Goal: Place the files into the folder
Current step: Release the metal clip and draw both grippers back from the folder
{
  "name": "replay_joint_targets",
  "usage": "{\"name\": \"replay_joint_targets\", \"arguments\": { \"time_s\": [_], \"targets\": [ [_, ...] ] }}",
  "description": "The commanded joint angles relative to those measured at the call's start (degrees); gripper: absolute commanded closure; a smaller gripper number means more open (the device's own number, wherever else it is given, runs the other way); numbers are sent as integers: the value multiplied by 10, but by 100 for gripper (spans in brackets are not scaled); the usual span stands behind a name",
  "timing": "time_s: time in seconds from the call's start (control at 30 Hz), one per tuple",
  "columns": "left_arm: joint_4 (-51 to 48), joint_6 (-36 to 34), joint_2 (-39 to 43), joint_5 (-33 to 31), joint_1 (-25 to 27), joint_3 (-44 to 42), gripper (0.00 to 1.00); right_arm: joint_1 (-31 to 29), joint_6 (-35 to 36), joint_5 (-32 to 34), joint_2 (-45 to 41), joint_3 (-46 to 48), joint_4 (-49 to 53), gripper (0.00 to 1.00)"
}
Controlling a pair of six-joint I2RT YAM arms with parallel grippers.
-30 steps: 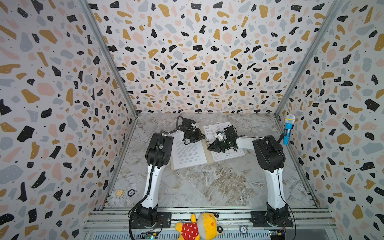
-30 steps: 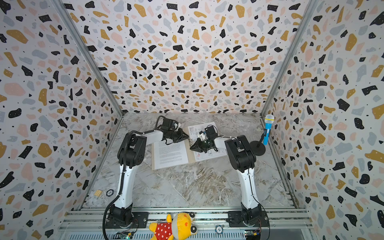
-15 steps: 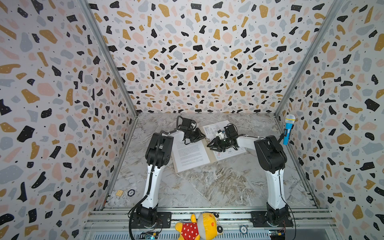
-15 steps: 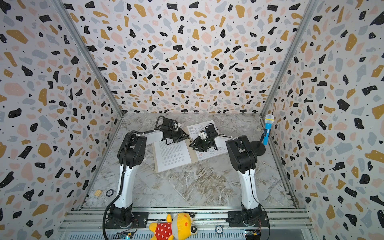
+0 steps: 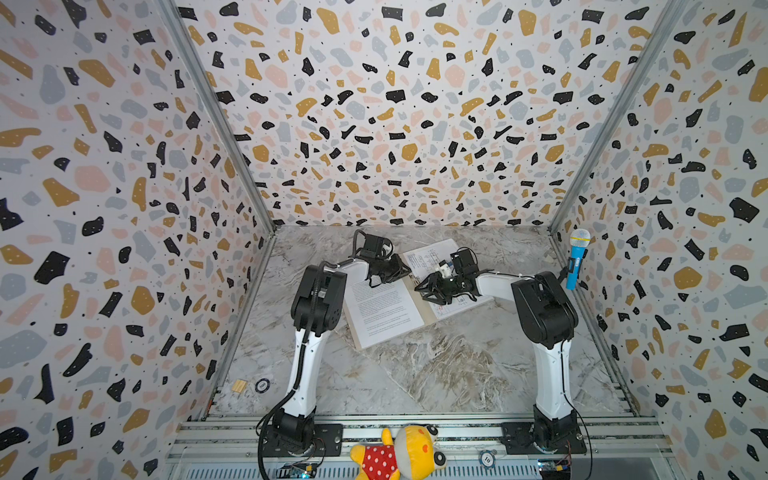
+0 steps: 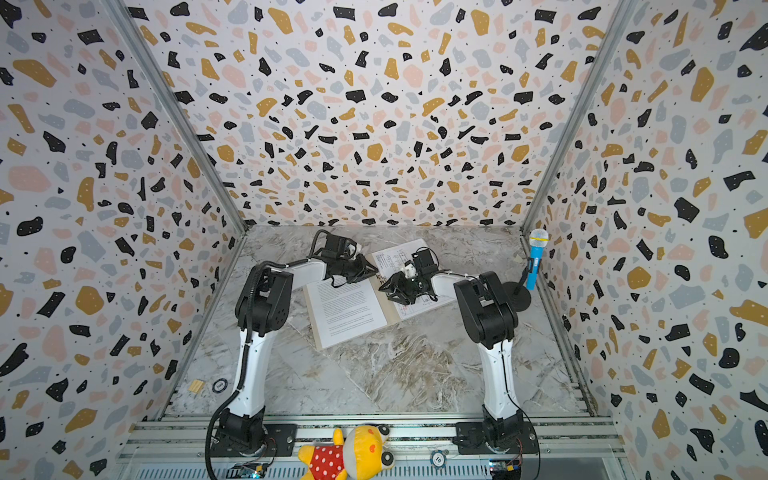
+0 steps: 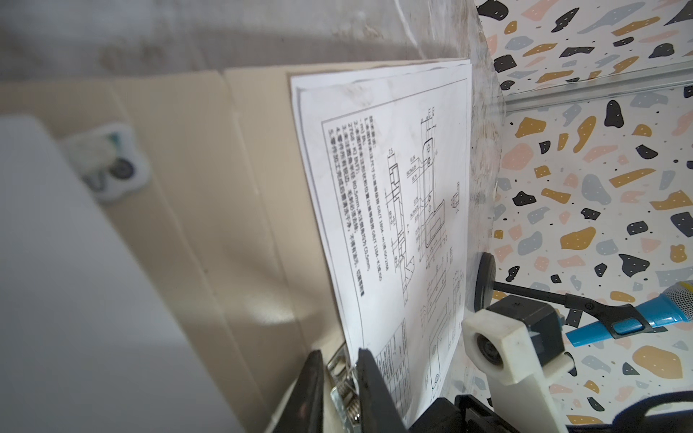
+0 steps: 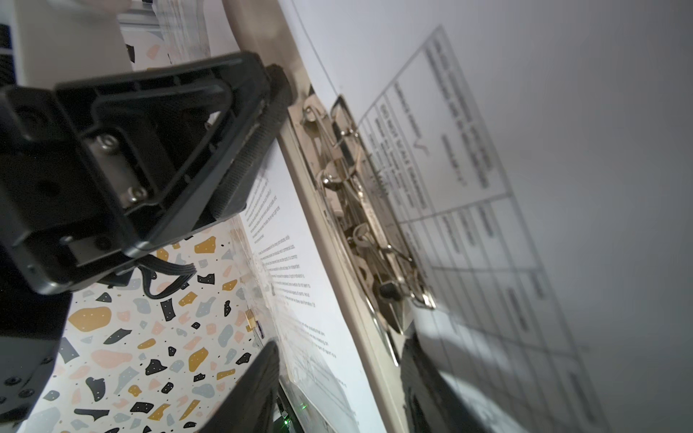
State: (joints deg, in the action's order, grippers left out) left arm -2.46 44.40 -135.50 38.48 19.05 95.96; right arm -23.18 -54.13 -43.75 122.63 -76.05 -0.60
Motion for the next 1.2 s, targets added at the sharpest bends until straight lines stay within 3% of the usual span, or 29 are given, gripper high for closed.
{"name": "replay_joint_targets", "arguments": {
  "time_s": [0.0,0.2,0.3,0.5,0.7,0.87,0.93,1.17],
  "targets": [
    [8,2,-12,2,3,18,81,4,-29,37,3,30,54,45],
    [8,1,-10,6,4,20,80,0,-52,33,-30,45,13,45],
    [20,9,-2,9,4,19,75,-6,-33,22,-45,39,-8,44],
    [62,31,38,22,2,14,43,14,66,41,-101,37,-7,44],
    [57,14,101,14,-6,3,27,87,173,68,-145,53,-5,39],
    [38,-17,183,-29,-32,-84,13,139,268,130,-158,49,10,26],
    [25,-37,220,-55,-45,-129,2,157,296,166,-152,46,17,18],
    [-13,-82,351,-171,-99,-290,0,204,329,169,-98,26,7,14]
  ]
}}
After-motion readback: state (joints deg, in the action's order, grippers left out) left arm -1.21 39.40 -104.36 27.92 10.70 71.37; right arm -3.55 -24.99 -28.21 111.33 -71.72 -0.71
